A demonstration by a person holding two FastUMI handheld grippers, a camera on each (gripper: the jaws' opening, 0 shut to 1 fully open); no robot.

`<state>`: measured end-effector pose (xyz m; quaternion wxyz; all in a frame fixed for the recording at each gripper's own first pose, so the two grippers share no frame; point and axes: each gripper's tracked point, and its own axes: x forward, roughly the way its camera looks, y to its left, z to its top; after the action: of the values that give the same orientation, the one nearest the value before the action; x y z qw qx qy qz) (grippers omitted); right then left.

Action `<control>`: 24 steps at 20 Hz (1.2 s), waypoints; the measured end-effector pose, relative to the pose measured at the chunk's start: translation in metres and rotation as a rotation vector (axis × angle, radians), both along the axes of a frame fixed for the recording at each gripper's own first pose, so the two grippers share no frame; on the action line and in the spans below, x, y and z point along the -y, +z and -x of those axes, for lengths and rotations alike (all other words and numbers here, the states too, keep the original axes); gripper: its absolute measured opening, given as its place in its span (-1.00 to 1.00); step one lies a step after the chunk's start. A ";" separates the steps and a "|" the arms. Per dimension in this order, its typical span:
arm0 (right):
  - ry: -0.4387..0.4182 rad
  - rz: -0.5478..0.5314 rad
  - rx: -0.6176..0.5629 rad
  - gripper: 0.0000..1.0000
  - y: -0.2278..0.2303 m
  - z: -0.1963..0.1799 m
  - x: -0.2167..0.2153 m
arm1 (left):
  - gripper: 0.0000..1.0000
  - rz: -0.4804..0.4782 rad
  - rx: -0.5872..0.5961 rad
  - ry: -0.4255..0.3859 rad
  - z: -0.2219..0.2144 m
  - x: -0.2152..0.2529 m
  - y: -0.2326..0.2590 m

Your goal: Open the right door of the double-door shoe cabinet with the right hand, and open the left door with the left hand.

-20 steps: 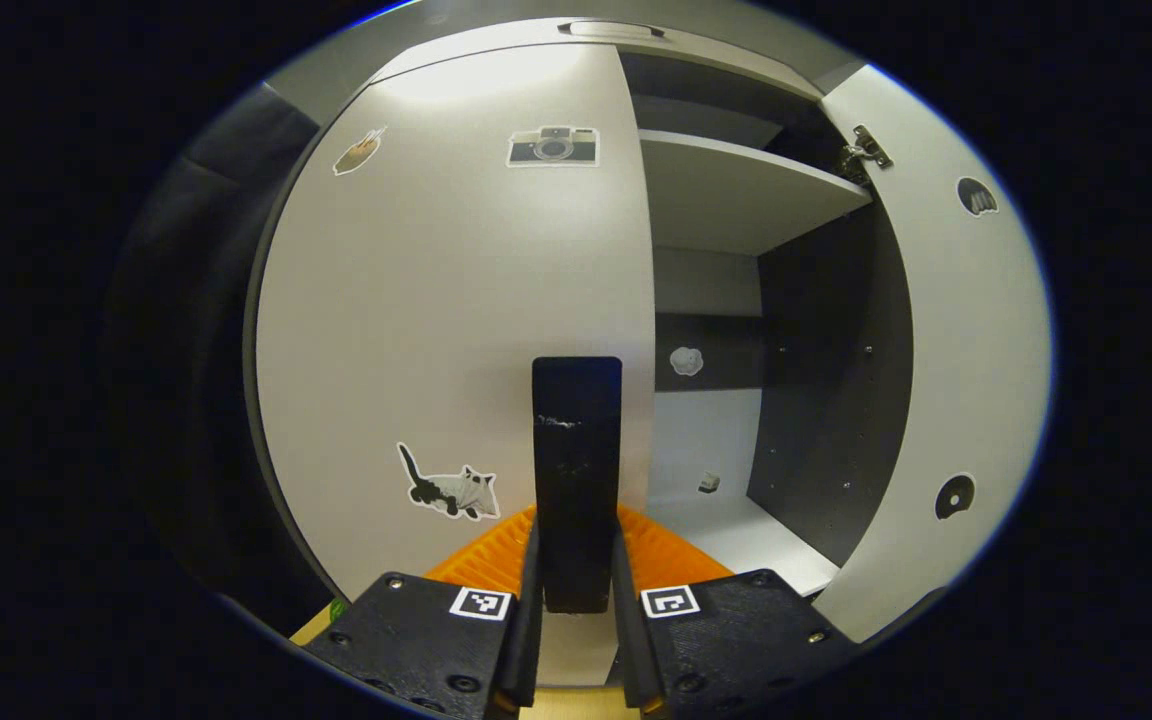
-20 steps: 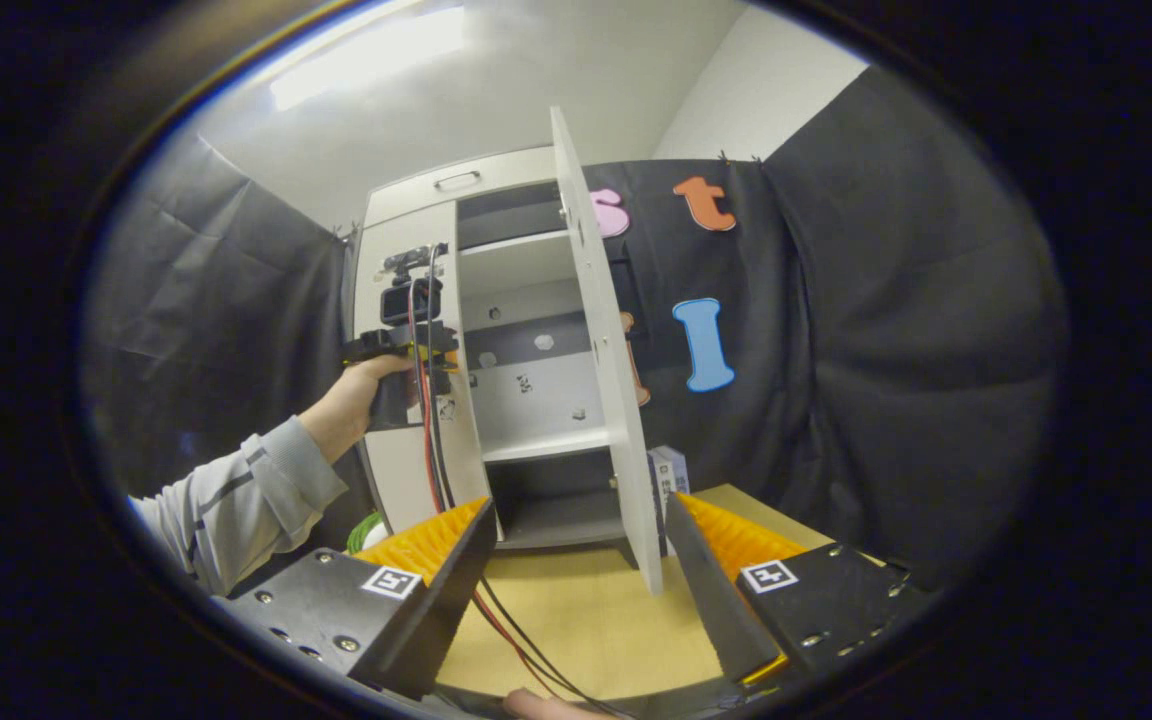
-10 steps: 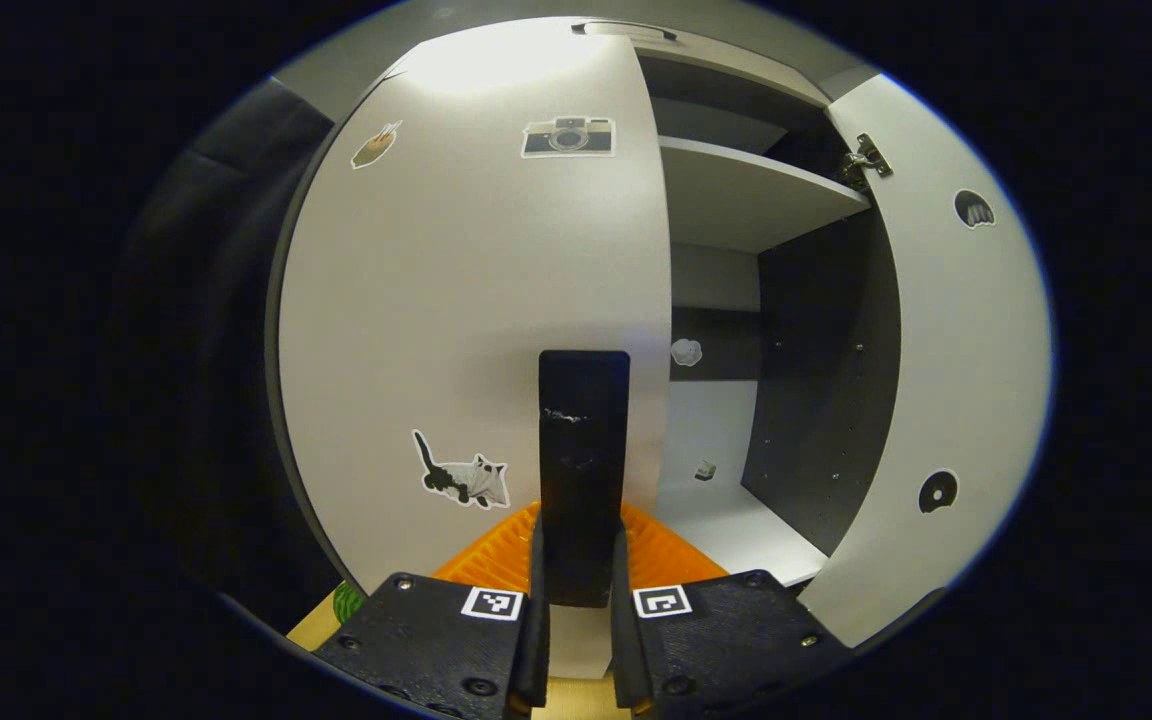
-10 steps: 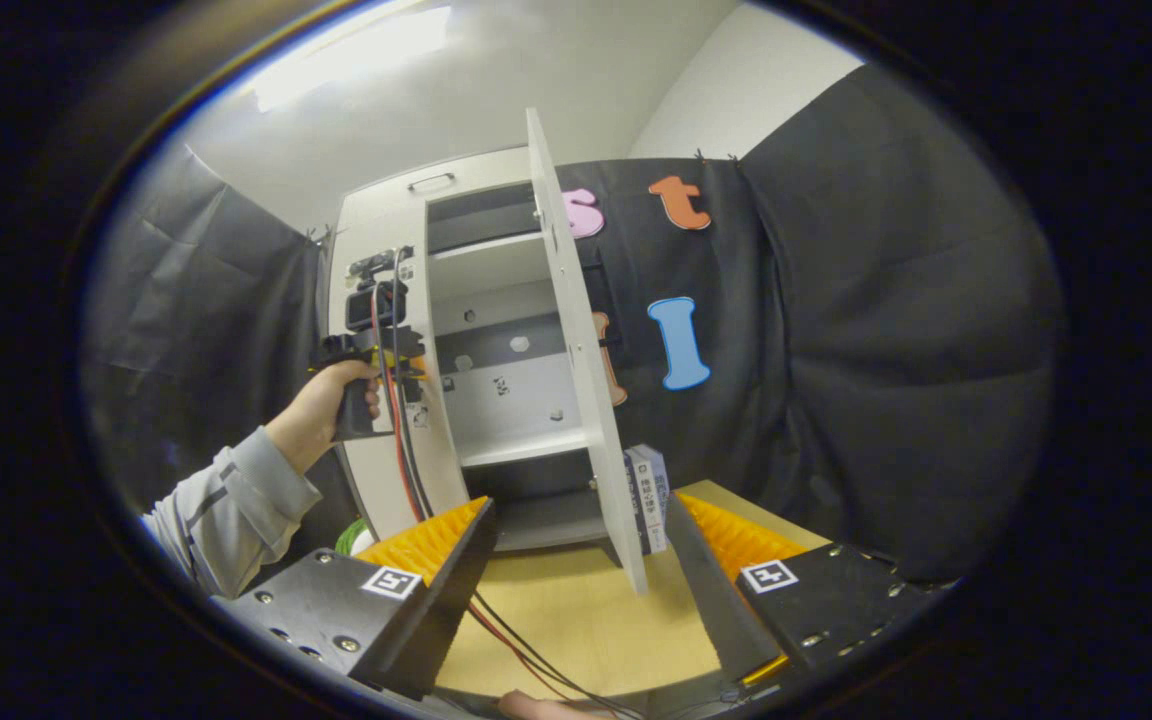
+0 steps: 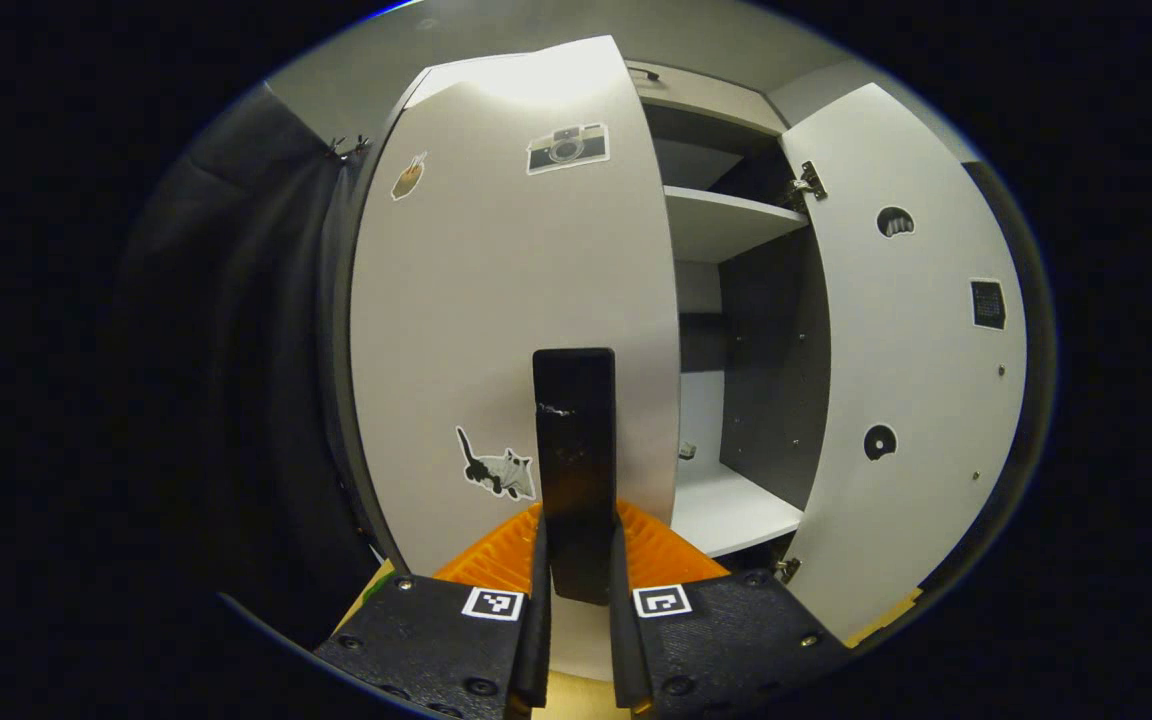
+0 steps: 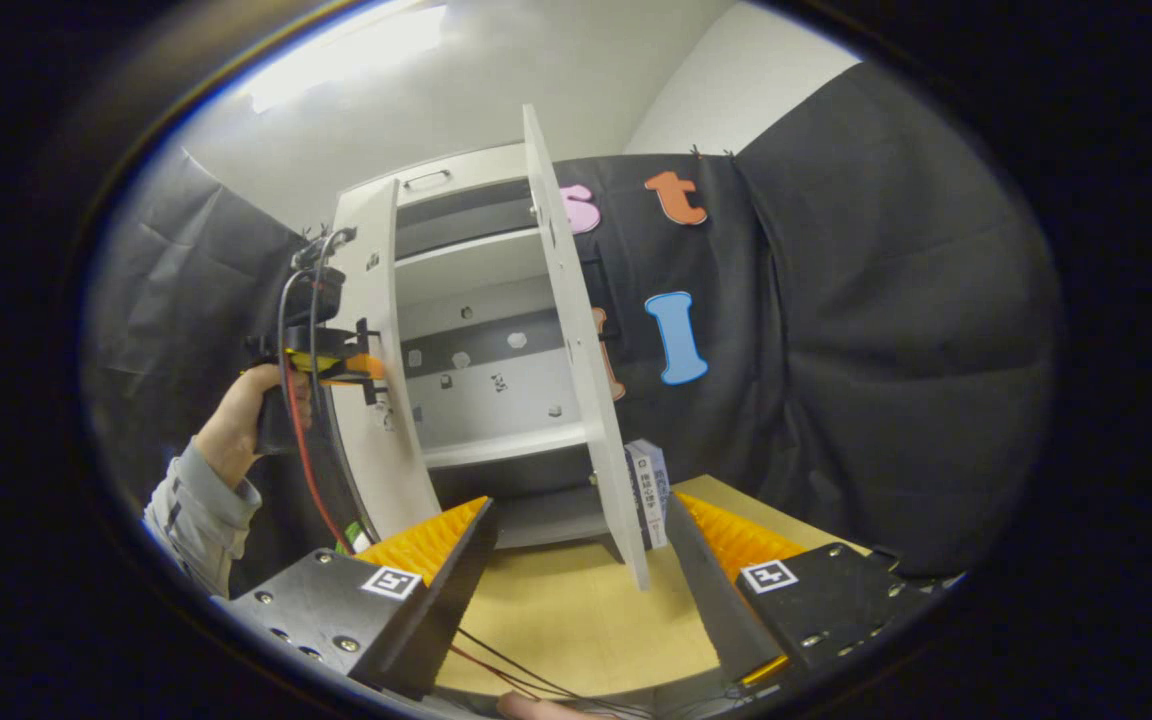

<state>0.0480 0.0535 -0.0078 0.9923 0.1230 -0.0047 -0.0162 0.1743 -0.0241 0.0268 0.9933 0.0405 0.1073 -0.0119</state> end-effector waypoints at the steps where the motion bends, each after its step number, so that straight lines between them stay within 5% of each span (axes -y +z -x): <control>1: 0.002 0.003 0.001 1.00 0.000 0.000 -0.003 | -0.48 -0.007 0.005 -0.004 0.007 -0.004 0.001; 13: 0.033 0.030 0.005 1.00 0.002 -0.001 -0.034 | -0.53 -0.020 0.034 -0.011 0.065 -0.058 0.011; 24: 0.068 0.063 -0.004 1.00 0.001 -0.009 -0.067 | -0.80 -0.053 0.050 0.085 0.096 -0.143 0.020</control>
<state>0.0568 0.1206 -0.0070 0.9956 0.0917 0.0011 0.0174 0.0786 0.1192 0.0472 0.9939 0.0624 0.0842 0.0340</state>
